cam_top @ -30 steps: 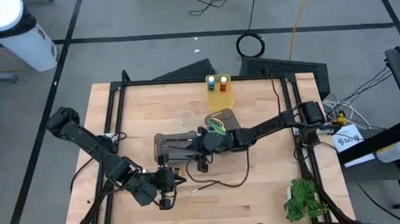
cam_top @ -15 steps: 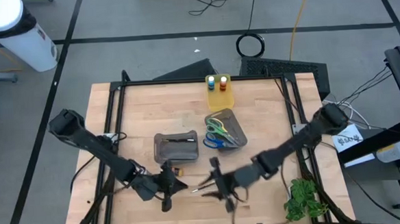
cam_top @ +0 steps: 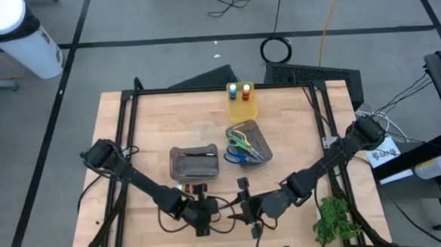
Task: Pick & Place Paint Supplies
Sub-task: Put the silver paint brush into the left black bin
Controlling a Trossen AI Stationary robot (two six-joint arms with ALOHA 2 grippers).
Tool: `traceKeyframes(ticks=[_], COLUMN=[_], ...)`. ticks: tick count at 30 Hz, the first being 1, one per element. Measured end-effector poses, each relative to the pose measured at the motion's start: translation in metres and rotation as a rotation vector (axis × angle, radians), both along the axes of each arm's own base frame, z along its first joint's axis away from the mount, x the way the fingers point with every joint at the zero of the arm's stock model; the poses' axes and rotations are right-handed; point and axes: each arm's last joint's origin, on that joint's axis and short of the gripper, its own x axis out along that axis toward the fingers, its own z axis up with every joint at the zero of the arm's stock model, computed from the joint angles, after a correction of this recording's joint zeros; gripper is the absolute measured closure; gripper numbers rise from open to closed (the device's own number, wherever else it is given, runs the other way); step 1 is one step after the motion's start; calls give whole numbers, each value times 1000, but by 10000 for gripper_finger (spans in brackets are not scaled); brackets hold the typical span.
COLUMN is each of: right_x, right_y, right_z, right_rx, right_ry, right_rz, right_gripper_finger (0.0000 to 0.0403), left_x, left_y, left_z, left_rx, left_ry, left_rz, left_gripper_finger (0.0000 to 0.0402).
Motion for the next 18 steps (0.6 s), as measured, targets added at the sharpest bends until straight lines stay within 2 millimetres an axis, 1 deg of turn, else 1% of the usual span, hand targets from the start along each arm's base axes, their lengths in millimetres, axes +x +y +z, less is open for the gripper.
traceKeyframes(ticks=[2, 5, 8, 14, 18], right_x=[-1, -1, -1, -1, -2], right_y=[0, 0, -1, -1, -1], right_z=[-2, -3, -4, -4, -6], right_rx=[-14, -16, -20, -22, -4], right_ry=[21, 26, 31, 35, 65], right_rz=[1, 1, 0, 0, -13], right_gripper_finger=[273, 273, 273, 273, 273], left_x=[4, 4, 4, 2, 1], left_y=[-2, -1, 1, 5, 6], left_z=[-4, -10, -16, -18, -21], left_rx=[-15, -29, -36, -20, -20], left_ry=[15, 48, 82, 113, 124], left_rz=[2, -5, 9, 56, 65], left_gripper_finger=[393, 387, 396, 386, 395])
